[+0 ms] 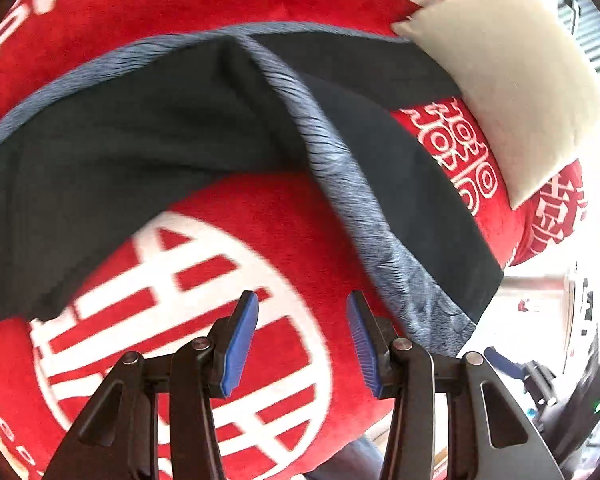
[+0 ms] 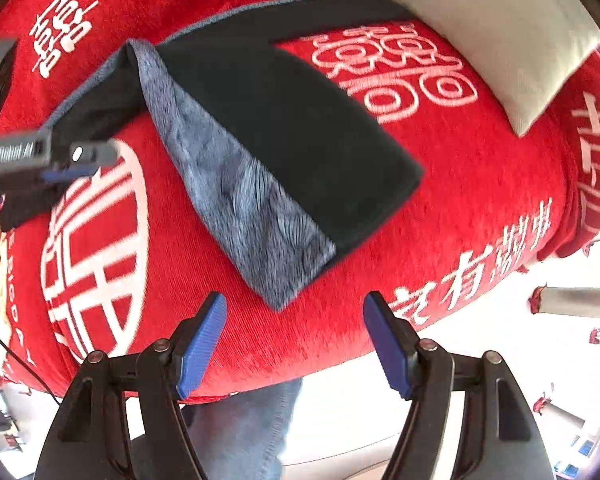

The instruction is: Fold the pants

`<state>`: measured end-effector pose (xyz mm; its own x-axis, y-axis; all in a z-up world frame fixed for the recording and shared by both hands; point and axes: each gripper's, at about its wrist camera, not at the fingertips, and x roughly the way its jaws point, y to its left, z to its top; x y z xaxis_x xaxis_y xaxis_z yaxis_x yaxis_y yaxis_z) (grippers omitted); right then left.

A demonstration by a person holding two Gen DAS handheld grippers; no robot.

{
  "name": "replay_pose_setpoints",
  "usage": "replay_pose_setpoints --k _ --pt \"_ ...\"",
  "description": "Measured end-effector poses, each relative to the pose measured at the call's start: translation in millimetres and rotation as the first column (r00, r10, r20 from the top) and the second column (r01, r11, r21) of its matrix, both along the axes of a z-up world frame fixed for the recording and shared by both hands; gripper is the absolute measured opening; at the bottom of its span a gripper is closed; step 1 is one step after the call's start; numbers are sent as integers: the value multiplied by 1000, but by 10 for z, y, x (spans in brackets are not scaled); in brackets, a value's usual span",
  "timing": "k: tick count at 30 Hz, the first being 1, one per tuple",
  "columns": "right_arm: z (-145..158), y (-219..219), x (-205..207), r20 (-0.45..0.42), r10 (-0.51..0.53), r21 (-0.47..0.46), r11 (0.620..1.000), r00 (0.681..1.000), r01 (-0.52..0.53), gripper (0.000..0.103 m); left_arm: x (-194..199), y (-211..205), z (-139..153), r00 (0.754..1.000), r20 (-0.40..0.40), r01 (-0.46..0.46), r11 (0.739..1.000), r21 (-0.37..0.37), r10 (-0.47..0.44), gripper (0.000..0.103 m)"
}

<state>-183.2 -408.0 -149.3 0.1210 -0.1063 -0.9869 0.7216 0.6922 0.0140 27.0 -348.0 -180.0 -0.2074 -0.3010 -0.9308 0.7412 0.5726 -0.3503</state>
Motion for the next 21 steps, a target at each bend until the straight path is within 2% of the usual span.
replay_pose_setpoints --k 3,9,10,11,12,13,14,15,17,21 --pt "-133 72 13 27 -26 39 999 999 25 74 -101 -100 -95 1000 -19 9 1000 -3 -9 48" --pt "-281 -207 -39 158 -174 148 977 972 151 73 -149 -269 -299 999 -39 15 999 39 -14 48" --pt "-299 -254 -28 178 -185 173 973 966 155 61 -162 -314 -326 999 -43 11 999 43 -9 48" --pt "-361 -331 15 191 -193 227 963 962 148 29 -172 -352 -345 999 -48 6 999 46 -4 48" --pt "-404 -376 33 172 -195 257 955 966 148 16 -181 -383 -368 999 -52 3 999 48 0 47" --pt "-400 -376 7 174 -194 270 952 965 143 5 -190 -408 -350 999 -50 0 999 51 3 43" --pt "-371 -455 11 205 -196 320 939 959 124 5 -200 -449 -337 998 -64 -1 999 44 4 14" --pt "-344 -503 16 215 -195 348 931 957 111 4 -188 -461 -334 996 -93 -1 999 42 5 8" --pt "-180 -648 34 250 -163 372 926 954 61 4 -176 -521 -278 994 -107 -16 999 35 20 8" --pt "292 -1119 149 327 -108 352 936 939 -15 4 -136 -684 23 993 -108 -38 999 3 38 8"
